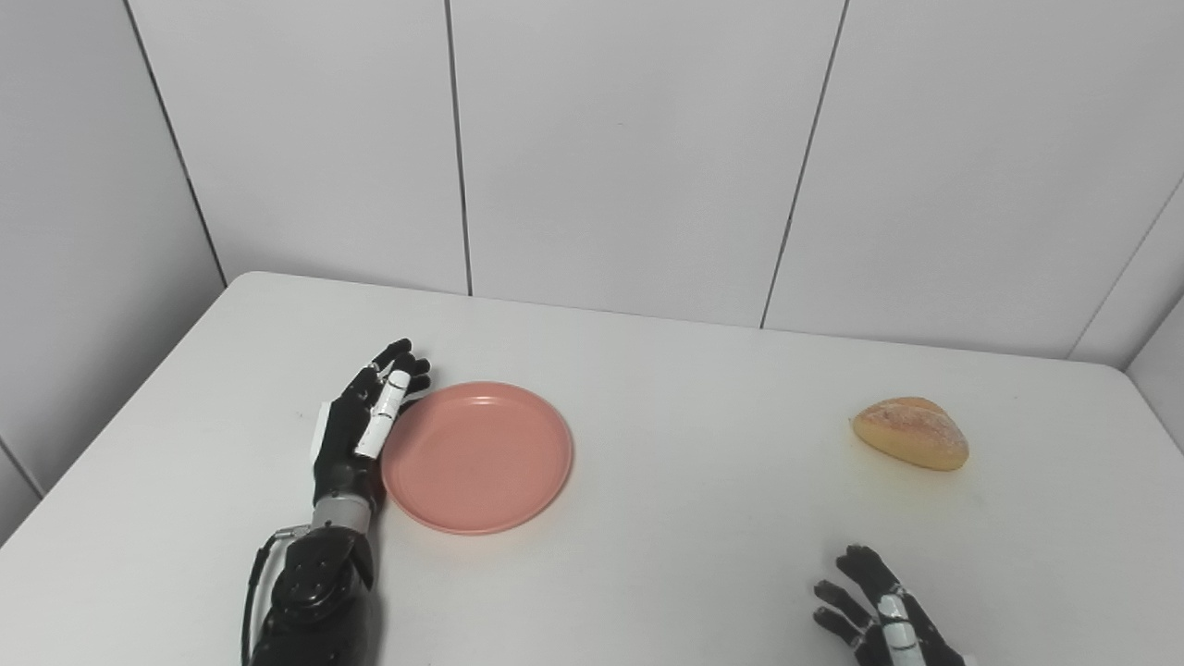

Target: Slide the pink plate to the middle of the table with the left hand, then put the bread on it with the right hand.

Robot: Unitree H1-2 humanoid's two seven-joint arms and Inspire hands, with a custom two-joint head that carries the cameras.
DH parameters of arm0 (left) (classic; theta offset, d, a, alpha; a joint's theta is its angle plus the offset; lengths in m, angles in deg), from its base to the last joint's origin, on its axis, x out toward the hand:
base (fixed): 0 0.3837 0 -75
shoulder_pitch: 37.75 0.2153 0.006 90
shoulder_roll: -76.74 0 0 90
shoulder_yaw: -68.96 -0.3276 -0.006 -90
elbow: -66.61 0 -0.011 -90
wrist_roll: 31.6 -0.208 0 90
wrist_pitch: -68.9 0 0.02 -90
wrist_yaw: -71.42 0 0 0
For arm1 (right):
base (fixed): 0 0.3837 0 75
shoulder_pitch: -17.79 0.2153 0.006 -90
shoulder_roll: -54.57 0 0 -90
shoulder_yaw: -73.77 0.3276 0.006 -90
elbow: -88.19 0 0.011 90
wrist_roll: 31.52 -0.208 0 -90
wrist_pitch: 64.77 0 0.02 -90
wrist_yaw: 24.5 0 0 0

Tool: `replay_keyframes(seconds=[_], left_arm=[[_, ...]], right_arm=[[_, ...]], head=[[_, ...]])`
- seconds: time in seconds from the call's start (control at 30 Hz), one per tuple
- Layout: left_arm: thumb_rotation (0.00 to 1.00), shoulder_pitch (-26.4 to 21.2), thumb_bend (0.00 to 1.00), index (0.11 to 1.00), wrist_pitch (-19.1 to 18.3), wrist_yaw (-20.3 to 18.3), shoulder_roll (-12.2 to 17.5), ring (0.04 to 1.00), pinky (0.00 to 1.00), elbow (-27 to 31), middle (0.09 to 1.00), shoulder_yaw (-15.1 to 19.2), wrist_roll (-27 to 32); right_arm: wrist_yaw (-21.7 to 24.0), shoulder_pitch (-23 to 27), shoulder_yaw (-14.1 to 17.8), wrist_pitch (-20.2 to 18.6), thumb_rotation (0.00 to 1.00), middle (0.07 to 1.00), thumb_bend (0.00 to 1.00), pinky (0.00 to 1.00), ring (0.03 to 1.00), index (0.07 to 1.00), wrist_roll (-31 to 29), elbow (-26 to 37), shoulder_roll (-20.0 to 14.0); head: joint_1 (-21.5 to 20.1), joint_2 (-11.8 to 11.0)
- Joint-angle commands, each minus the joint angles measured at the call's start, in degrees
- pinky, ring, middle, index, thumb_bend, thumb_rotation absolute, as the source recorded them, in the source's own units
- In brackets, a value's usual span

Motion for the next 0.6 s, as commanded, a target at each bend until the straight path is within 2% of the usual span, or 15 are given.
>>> replay_keyframes(seconds=[0.0,0.2,0.47,0.57], left_arm=[[0.65,0.0,0.71,0.764,-1.4,-0.4,-0.8,0.741,0.67,-1.0,0.720,-0.2,0.5],[0.62,-0.2,0.71,0.793,-2.0,-1.2,-1.1,0.739,0.67,-0.9,0.721,-0.3,1.0],[0.65,-0.6,0.70,0.778,-1.5,-2.0,-1.0,0.738,0.66,-1.6,0.723,-1.1,0.5],[0.62,-0.8,0.64,0.776,-2.0,-1.5,-1.3,0.735,0.66,-1.8,0.713,-0.9,0.5]], right_arm=[[0.0,-0.2,-0.5,-0.4,0.78,0.866,0.78,0.77,0.787,0.838,0.7,1.6,0.8],[-0.4,-0.1,-1.5,-1.0,0.79,0.868,0.77,0.77,0.786,0.836,1.9,2.0,1.5],[-0.8,0.7,-2.2,0.0,0.78,0.864,0.79,0.77,0.776,0.837,3.0,0.5,2.8],[-0.7,0.8,-2.6,0.1,0.78,0.868,0.79,0.77,0.778,0.844,3.5,0.1,3.3]], head=[[-0.5,0.3],[-2.7,1.2],[-4.8,0.6],[-6.2,0.6]])
